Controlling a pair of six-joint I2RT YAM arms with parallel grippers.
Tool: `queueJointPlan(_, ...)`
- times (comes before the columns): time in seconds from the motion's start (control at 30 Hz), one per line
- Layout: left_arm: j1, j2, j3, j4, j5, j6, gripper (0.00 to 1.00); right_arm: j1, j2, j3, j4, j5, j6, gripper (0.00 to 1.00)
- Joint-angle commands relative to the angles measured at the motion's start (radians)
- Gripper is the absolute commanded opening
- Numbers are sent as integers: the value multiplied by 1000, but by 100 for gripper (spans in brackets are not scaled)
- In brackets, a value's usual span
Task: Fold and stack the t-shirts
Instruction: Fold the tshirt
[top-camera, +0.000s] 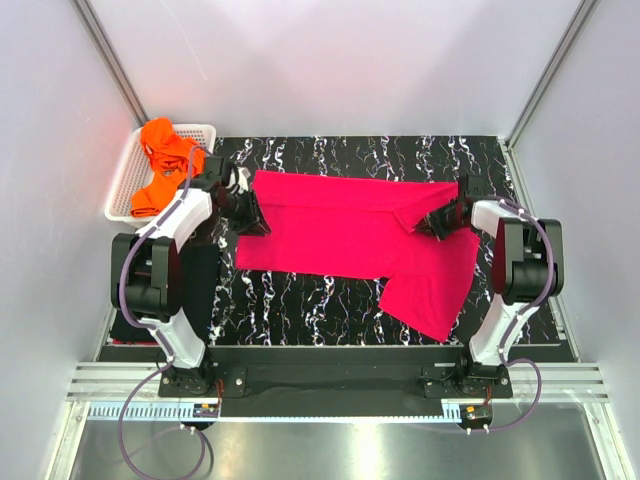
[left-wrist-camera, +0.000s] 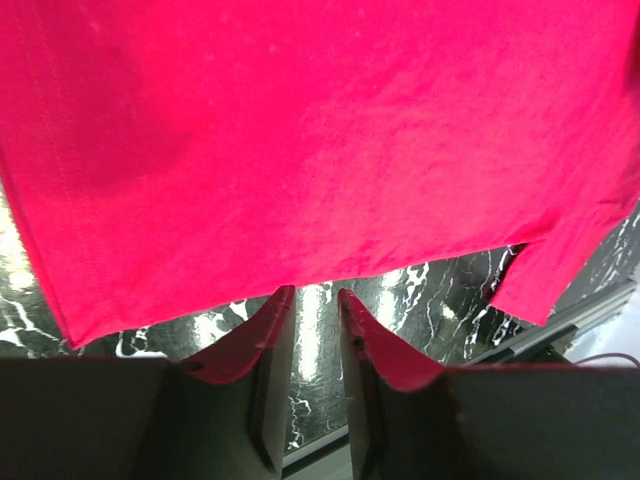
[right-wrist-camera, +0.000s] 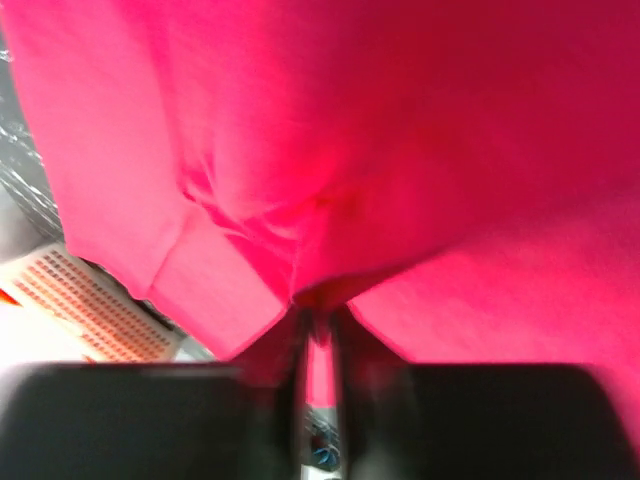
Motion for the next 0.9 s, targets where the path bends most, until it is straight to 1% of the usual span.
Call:
queueJointPlan(0.0, -16, -16, -35, 55, 60, -31, 31, -2, -86, -49, -18, -36, 124, 24)
queueJointPlan(0.03, -23, -16, -41, 60, 68, -36, 32, -2, -96, -54, -27, -50, 115, 32)
queueJointPlan(0.07, -39, -19, -42, 66, 72, -41, 35, -2, -111, -49, -41, -59, 60, 37)
queueJointPlan(0.1, -50, -20, -39, 75, 78, -42, 39, -1, -152, -45, -71, -53, 25, 48)
queueJointPlan(0.13, -61, -25, -38, 80, 83, -42, 41, -7, -172, -19, -110, -12, -21, 51)
queueJointPlan(0.17, -87, -26, -33, 91, 85, -44, 43, -15, -185, -5, -142, 8, -131, 53)
queueJointPlan(0.2, -98, -25, -29, 111, 94, -47, 44, -42, -198, 9, -177, 23, -190, 53)
queueJointPlan(0.23, -112, -22, -26, 123, 97, -51, 44, -56, -194, 39, -202, 78, -239, 54)
queueJointPlan(0.27, -133, -8, -13, 134, 105, -57, 44, -71, -189, 52, -220, 94, -314, 55)
queueJointPlan(0.3, -139, -2, -3, 140, 105, -64, 43, -109, -168, 64, -230, 100, -344, 55)
queueJointPlan(0.33, -141, 4, 7, 141, 106, -70, 41, -119, -157, 98, -240, 143, -371, 55)
queueJointPlan(0.43, -136, 17, 50, 143, 88, -76, 40, -136, -108, 174, -224, 209, -466, 53)
queueJointPlan(0.47, -129, 26, 78, 143, 83, -76, 40, -137, -62, 202, -219, 212, -521, 56)
queueJointPlan(0.57, -106, 70, 134, 143, 101, -99, 40, -139, 5, 286, -219, 234, -601, 72)
queueJointPlan(0.6, -104, 87, 146, 143, 108, -105, 39, -143, 13, 299, -221, 243, -605, 73)
queueJointPlan(0.63, -105, 96, 158, 145, 117, -105, 39, -156, 19, 302, -221, 238, -603, 73)
queueJointPlan(0.67, -115, 104, 178, 146, 138, -111, 38, -163, 24, 299, -221, 229, -585, 70)
queueJointPlan(0.73, -142, 127, 192, 172, 151, -120, 36, -170, 10, 264, -219, 215, -571, 56)
queueJointPlan(0.77, -182, 138, 201, 189, 170, -146, 34, -171, -8, 250, -221, 217, -568, 47)
queueJointPlan(0.8, -205, 152, 202, 250, 181, -172, 33, -171, -19, 238, -221, 217, -568, 36)
queueJointPlan(0.83, -226, 174, 194, 297, 197, -209, 32, -171, -27, 216, -219, 218, -571, 35)
queueJointPlan(0.87, -275, 187, 173, 356, 218, -290, 30, -174, -42, 207, -221, 221, -579, 34)
